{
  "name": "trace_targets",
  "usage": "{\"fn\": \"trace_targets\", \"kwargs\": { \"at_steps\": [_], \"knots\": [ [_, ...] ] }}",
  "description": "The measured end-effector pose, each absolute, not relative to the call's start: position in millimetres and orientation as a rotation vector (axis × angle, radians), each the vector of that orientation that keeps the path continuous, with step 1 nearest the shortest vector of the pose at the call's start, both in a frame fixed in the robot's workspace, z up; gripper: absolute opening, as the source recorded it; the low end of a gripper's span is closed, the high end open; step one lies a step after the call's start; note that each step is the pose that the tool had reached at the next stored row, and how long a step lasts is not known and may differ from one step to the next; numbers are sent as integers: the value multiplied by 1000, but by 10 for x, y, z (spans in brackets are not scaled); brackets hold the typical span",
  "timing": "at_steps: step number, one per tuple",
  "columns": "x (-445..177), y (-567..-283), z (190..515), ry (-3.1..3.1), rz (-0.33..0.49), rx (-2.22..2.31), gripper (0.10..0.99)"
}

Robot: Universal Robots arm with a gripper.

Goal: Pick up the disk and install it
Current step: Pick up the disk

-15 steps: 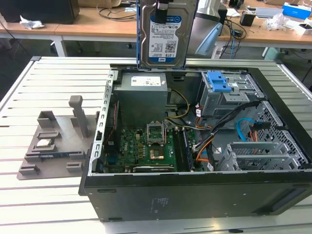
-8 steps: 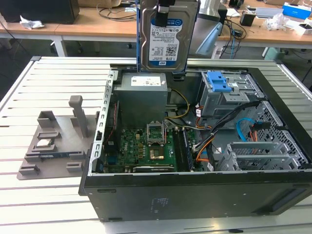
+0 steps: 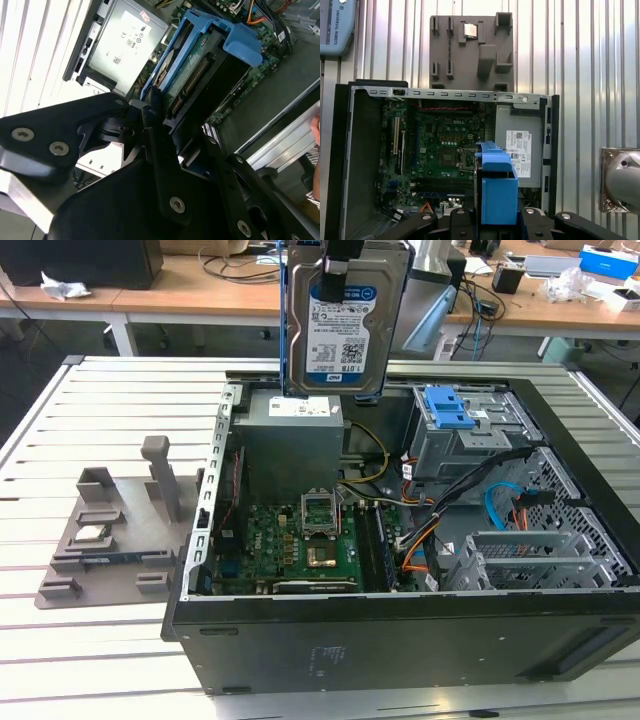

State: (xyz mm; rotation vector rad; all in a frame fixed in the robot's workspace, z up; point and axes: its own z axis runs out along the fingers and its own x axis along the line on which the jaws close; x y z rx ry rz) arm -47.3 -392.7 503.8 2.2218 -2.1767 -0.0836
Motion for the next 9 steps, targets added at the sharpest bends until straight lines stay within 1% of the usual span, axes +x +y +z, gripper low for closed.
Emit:
{"fn": "trace_targets", "kwargs": {
  "at_steps": [9],
  "knots": [
    [-473,-4150,5031,-2177,-84,2222,361]
  ]
}}
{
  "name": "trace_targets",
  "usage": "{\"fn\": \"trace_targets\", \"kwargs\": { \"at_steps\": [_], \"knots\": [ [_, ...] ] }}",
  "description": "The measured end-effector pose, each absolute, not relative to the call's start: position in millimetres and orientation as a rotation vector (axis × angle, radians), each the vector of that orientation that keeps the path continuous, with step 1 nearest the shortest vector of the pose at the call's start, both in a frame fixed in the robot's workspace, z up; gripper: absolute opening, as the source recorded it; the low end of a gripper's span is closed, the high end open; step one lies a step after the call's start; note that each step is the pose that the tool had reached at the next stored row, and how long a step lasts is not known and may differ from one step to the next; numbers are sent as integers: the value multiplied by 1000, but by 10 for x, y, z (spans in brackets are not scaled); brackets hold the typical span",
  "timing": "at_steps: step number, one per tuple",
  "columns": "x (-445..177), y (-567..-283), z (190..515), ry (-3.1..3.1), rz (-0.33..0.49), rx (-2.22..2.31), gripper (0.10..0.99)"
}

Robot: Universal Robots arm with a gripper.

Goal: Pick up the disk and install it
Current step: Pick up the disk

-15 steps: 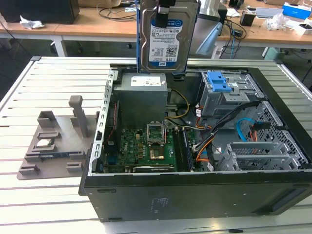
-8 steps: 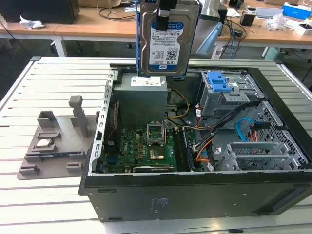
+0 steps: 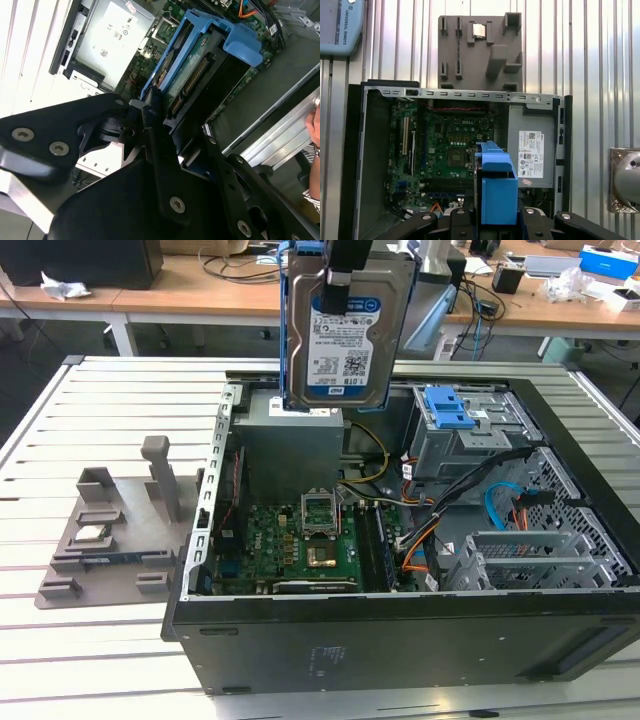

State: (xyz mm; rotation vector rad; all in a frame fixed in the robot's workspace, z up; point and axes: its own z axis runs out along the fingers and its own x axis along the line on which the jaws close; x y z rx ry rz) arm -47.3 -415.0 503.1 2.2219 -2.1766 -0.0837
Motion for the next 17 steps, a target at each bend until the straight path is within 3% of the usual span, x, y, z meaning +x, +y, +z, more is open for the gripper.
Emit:
{"fn": "trace_targets", "kwargs": {
  "at_steps": [17],
  "knots": [
    [-473,-4628,5021,-2177,-83,2222,361]
  ]
}}
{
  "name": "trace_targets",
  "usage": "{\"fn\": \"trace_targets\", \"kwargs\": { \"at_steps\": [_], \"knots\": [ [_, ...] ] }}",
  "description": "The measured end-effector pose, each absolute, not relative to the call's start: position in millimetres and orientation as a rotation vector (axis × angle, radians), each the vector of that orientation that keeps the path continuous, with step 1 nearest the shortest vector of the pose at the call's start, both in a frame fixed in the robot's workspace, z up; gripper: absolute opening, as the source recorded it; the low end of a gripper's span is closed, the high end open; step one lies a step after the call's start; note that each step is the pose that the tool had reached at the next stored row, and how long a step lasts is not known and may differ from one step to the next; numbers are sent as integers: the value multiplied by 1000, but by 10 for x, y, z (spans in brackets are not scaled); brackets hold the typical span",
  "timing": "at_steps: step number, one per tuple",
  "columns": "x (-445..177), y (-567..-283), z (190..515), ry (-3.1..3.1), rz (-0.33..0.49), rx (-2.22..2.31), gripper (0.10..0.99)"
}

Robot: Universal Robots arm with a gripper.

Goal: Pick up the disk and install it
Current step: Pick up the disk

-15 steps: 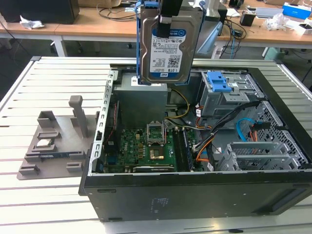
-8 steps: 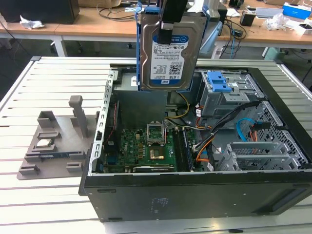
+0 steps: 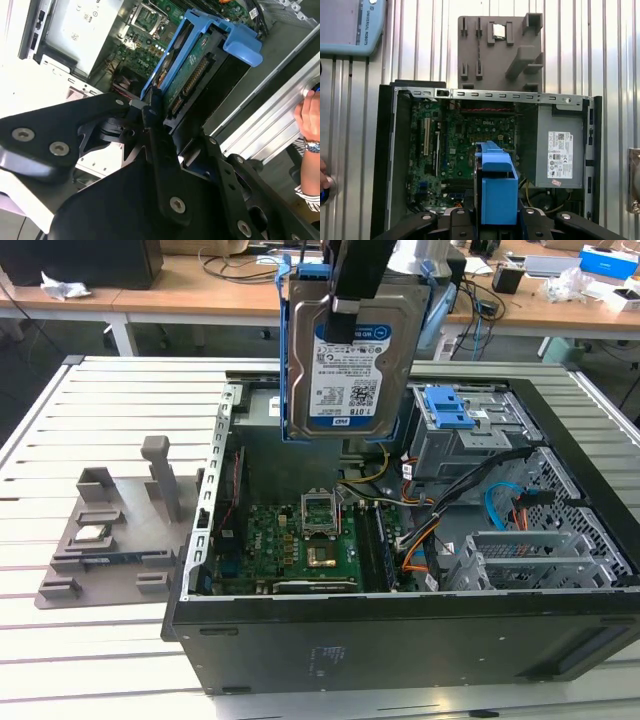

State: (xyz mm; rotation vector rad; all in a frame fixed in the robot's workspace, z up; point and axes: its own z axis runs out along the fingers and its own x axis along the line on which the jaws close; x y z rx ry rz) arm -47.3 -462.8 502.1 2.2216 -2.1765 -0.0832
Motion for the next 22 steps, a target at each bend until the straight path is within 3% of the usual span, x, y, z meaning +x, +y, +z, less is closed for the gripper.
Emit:
{"fn": "trace_targets", "kwargs": {
  "at_steps": [22],
  "knots": [
    [-473,-5232,5007,-2176,-82,2221,361]
  ]
}}
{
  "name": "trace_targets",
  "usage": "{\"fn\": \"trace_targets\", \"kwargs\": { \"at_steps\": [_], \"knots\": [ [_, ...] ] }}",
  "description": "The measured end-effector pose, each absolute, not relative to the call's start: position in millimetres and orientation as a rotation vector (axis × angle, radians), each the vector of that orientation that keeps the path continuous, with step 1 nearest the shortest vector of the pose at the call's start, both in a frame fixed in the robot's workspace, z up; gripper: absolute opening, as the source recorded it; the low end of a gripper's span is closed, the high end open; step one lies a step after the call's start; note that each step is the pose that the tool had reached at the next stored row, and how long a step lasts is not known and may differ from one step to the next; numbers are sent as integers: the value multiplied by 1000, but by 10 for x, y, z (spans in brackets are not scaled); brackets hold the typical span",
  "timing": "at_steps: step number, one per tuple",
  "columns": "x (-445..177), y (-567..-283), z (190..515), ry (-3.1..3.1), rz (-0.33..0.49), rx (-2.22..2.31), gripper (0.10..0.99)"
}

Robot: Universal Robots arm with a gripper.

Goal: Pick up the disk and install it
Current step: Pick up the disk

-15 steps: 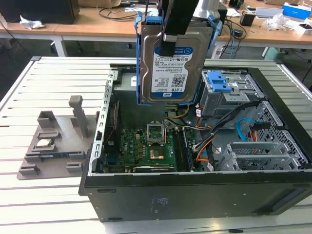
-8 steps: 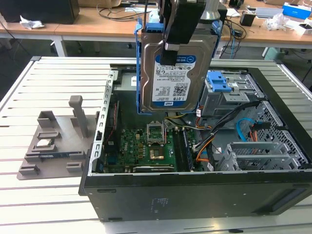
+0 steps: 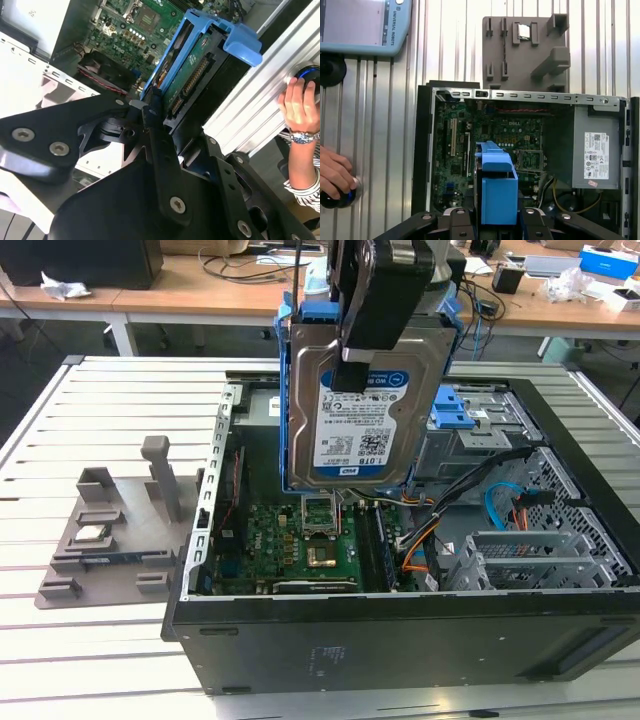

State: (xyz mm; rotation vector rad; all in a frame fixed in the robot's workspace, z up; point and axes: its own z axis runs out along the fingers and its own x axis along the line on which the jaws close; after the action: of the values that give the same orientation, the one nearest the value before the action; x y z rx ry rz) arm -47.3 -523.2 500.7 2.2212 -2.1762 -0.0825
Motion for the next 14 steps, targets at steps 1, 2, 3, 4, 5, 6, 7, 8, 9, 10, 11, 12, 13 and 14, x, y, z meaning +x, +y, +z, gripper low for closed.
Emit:
{"fn": "trace_targets", "kwargs": {
  "at_steps": [1,2,3,4,5,6,7,8,9,10,11,12,13,14],
  "knots": [
    [-473,-5255,5006,-2176,-83,2221,361],
    [-473,-5276,5006,-2176,-82,2221,361],
    [-473,-5294,5006,-2176,-82,2221,361],
    [-473,-5312,5005,-2176,-82,2221,361],
    [-473,-5329,5005,-2176,-82,2221,361],
    [-473,-5347,5005,-2176,-82,2221,361],
    [-473,-5363,5004,-2176,-82,2221,361],
    [-473,-5390,5004,-2176,-82,2221,361],
    [-474,-5411,5003,-2176,-82,2221,361],
    [-474,-5428,5003,-2176,-82,2221,361],
    [-473,-5457,5002,-2176,-82,2221,361],
    [-474,-5476,5002,-2176,-82,2221,361],
    [-473,-5495,5002,-2176,-81,2221,361],
    [-474,-5510,5001,-2176,-81,2221,361]
  ]
}}
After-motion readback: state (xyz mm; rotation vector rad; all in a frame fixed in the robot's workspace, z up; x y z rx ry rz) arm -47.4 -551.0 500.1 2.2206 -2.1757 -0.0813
